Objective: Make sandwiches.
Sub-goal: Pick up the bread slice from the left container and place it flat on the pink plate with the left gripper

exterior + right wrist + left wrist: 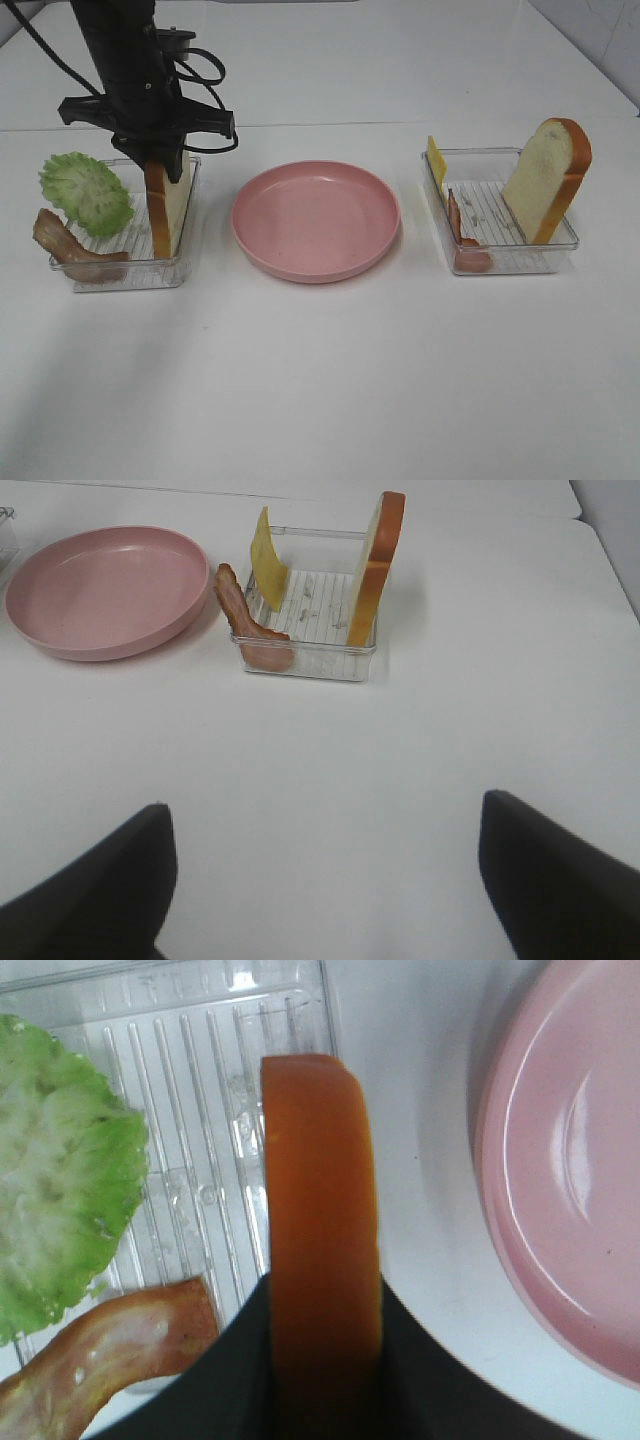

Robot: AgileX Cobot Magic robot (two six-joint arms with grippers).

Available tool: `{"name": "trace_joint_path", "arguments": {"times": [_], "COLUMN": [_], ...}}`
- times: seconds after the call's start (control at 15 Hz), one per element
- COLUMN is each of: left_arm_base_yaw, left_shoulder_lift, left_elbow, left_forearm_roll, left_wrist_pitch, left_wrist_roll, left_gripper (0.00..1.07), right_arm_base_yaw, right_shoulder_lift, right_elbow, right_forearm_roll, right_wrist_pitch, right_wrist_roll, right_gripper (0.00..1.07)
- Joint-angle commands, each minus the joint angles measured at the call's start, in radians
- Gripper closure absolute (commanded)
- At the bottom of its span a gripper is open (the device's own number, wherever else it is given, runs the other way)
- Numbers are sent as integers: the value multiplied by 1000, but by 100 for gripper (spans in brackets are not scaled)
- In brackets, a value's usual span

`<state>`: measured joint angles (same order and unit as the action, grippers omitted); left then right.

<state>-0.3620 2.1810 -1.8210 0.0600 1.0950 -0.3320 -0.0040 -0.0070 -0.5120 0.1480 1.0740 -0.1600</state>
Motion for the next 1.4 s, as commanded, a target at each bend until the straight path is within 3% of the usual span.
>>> {"name": "trace_joint_path", "arguments": {"times": [0.07, 0.2, 0.33, 0.53, 0.6, 0.73, 1.07, 1.2, 1.27, 1.4], "left_arm_base_yaw": [-4, -4, 11, 83, 92, 118, 118, 118, 118, 114], "left_shoulder_lift": [-57, -117, -177, -194, -189, -159, -29, 47, 115, 169], "left_elbow": [-5, -5, -5, -2, -2, -2, -2, -2, -2, -2], "left_forearm_roll": [-2, -12, -95, -361, -393, -559, -783, -907, -1048, -1167], "left_wrist_pitch": [66, 114, 121, 63, 48, -47, -121, -138, -136, -137], "left_wrist_roll": [-7, 2, 56, 197, 219, 327, 394, 454, 542, 613], "left_gripper": [107, 107, 107, 107, 107, 107, 107, 107, 107, 107], "right_arm_base_yaw": [-7, -7, -7, -7, -7, -7, -7, -7, -7, -7], "right_shoulder_lift": [-13, -13, -13, -13, -13, -13, -13, -13, -13, -13], "right_elbow": [5, 5, 5, 5, 5, 5, 5, 5, 5, 5], "right_forearm_roll": [-4, -4, -4, -4, -4, -4, -4, -4, -4, -4], "right_wrist_pitch": [-8, -8, -8, -8, -8, -8, -8, -8, -8, -8], "right_wrist_roll": [-2, -2, -2, -2, -2, -2, -2, -2, -2, -2], "right_gripper": [29, 29, 29, 29, 29, 29, 29, 29, 29, 29]}}
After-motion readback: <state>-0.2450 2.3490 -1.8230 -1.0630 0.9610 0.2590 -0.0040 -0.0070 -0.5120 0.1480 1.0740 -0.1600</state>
